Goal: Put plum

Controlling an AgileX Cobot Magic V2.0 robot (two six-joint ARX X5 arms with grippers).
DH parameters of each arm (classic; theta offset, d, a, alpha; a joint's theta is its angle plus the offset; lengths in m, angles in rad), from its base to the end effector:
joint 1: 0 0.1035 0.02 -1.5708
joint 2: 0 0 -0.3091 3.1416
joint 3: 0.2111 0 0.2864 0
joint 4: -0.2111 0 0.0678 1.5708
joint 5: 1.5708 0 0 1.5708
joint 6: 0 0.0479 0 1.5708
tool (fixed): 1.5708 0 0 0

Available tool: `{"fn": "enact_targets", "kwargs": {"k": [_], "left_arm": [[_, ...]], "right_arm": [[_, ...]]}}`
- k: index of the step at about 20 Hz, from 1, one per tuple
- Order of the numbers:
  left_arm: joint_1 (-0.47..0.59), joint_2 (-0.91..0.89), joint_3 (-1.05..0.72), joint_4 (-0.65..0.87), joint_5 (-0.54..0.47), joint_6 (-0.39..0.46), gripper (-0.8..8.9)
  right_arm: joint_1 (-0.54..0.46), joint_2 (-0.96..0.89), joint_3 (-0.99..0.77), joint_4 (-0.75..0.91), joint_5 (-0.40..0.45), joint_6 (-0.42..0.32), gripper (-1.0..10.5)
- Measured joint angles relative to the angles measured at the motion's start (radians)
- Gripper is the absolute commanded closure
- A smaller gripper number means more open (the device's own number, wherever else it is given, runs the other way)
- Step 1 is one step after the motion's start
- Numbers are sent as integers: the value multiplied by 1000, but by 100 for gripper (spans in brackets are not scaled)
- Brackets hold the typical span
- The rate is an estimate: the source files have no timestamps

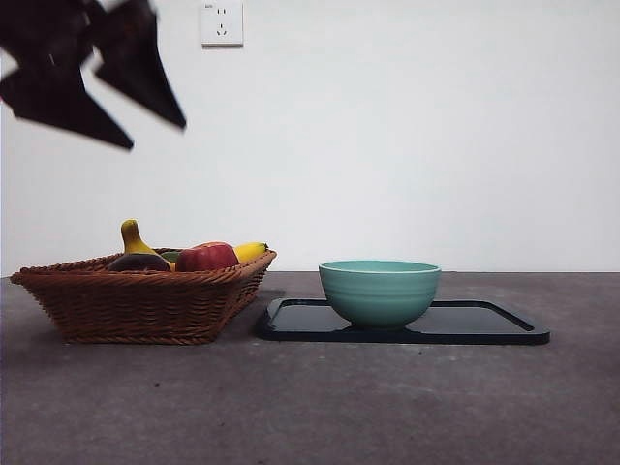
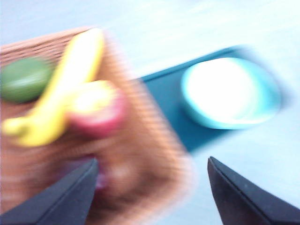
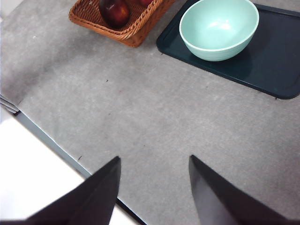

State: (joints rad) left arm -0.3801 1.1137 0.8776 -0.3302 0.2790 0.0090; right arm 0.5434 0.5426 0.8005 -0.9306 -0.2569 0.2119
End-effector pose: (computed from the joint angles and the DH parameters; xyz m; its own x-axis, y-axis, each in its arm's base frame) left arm 0.2421 -0.1109 0.3126 0.6512 -0.5567 -0.5158 0.5770 0.8047 -0.1401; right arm 0.0793 0.0621 0.3214 0.5161 0.6086 -0.6026 -0.5430 0.7767 0.3193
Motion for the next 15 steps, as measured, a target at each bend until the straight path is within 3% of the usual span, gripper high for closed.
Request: {"fn": "enact_targets", "kwargs": {"k": [7, 11, 15], "left_arm": [[-3, -203, 0, -301, 256, -7, 440], [-3, -227, 0, -406, 278, 6, 440], [-3, -227, 0, -414, 278, 12, 440]], "right_arm": [[0, 0, 0, 0, 26, 3, 715], [0, 0, 0, 0, 26, 6, 715], [0, 0, 0, 0, 26, 6, 715]]}}
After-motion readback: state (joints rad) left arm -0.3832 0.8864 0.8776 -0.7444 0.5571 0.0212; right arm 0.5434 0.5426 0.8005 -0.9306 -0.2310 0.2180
